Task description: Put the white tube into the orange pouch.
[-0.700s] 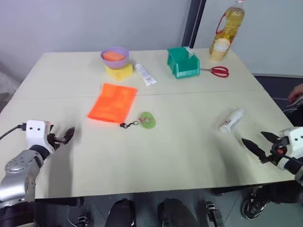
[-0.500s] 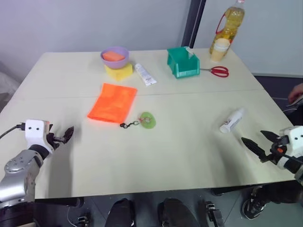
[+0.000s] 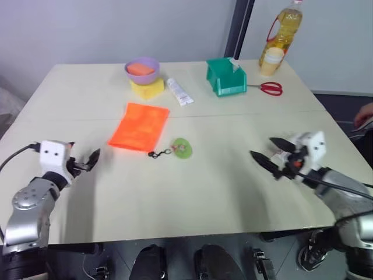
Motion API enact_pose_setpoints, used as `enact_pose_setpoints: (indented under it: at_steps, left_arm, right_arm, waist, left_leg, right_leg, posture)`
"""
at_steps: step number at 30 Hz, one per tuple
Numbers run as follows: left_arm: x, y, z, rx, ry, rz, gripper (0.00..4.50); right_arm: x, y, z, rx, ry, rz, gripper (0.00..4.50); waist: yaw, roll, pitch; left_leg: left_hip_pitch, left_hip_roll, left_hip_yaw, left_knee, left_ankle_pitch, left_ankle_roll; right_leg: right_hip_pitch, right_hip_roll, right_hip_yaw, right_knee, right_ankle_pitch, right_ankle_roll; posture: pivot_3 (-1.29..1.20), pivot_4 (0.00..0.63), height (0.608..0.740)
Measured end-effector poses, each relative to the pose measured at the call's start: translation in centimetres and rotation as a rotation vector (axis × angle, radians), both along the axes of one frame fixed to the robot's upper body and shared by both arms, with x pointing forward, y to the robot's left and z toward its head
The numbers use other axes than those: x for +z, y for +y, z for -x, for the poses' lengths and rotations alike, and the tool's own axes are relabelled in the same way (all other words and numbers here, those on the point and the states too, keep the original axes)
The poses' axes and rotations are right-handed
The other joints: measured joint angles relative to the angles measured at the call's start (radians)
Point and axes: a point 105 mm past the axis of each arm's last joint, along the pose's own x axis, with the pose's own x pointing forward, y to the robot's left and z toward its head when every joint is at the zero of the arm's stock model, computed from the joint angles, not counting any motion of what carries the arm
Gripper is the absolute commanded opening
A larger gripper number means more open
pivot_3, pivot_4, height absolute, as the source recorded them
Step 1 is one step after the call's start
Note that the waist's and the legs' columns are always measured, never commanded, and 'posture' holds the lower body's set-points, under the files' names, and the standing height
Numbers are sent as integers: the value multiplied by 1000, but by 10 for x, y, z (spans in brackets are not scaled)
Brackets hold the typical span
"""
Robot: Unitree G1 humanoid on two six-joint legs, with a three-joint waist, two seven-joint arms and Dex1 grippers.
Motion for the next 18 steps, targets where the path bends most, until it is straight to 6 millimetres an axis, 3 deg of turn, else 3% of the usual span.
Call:
enact_pose_setpoints:
  at_steps: [2, 5, 11, 18]
  left_arm:
    - [2, -11, -2, -67, -8, -74, 4335]
    - [6, -20, -3, -146, -24, -208, 4335]
    - [11, -35, -28, -230, -78, -399, 4335]
    - [-6, -41, -48, -283, -44, -545, 4335]
  right_arm:
    - [1, 16, -1, 34, -12, 5, 4500]
    - [-1, 24, -2, 43, -11, 11, 4500]
    - [-8, 43, -2, 91, 2, -5, 4500]
    - [-7, 47, -3, 96, -17, -13, 4500]
  waist:
    - [1, 0, 0]
    - [1, 0, 0]
    - [2, 0, 0]
    - [-2, 0, 0]
  left_leg:
    - [-1, 0, 0, 0, 0, 0]
    - [-1, 0, 0, 0, 0, -1]
    - [-1, 0, 0, 0, 0, 1]
    - [-2, 0, 0, -1, 0, 1]
  right_leg:
    - [-1, 0, 0, 0, 0, 0]
    - [-1, 0, 0, -1, 0, 0]
    - [-2, 0, 0, 0, 0, 0]
    - [-3, 0, 0, 0, 0, 0]
  posture:
    - [0, 150, 740]
    - [0, 150, 740]
    - [0, 150, 740]
    - [0, 150, 740]
